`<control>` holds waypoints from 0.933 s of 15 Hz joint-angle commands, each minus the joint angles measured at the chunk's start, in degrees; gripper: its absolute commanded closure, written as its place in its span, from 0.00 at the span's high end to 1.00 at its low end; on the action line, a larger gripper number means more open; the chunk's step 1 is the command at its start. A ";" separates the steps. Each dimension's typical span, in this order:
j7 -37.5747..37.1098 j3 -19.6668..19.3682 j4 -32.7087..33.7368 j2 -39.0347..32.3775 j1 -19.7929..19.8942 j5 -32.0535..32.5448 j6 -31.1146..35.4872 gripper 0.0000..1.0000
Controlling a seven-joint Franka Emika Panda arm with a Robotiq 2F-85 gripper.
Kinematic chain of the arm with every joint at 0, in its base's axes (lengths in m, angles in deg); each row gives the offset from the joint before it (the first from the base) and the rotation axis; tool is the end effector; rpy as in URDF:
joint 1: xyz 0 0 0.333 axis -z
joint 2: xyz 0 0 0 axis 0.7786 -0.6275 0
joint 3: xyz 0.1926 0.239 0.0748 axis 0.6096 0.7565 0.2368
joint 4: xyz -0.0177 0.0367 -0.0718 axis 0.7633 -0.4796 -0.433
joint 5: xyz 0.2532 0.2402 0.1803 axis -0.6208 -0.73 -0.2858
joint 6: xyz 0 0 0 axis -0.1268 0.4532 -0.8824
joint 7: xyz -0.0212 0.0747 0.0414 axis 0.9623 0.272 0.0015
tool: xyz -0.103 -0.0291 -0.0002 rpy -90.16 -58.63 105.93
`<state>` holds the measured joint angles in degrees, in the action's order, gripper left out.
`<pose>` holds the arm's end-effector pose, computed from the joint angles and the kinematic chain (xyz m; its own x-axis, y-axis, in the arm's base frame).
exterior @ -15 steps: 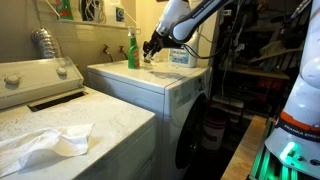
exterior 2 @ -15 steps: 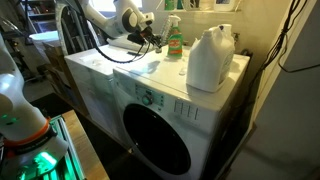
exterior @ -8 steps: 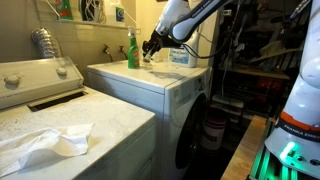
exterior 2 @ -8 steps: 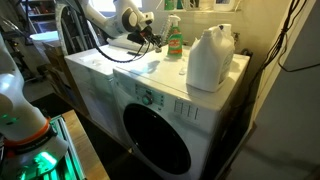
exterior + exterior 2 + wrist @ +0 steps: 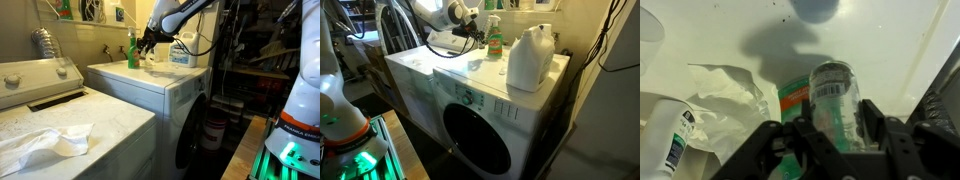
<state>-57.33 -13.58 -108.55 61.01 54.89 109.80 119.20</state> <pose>0.6583 0.1085 0.4585 0.7861 -0.0015 0.6180 -0.0146 -0.9998 0.0161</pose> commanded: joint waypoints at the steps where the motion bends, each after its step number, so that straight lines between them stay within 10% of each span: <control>1: 3.01 -5.74 9.13 -6.33 -6.07 -3.73 -3.85 0.28; 14: 5.24 -13.81 22.78 -18.29 -13.46 -11.80 -9.06 0.28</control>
<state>-53.74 -25.65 -88.90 44.72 42.58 100.37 111.77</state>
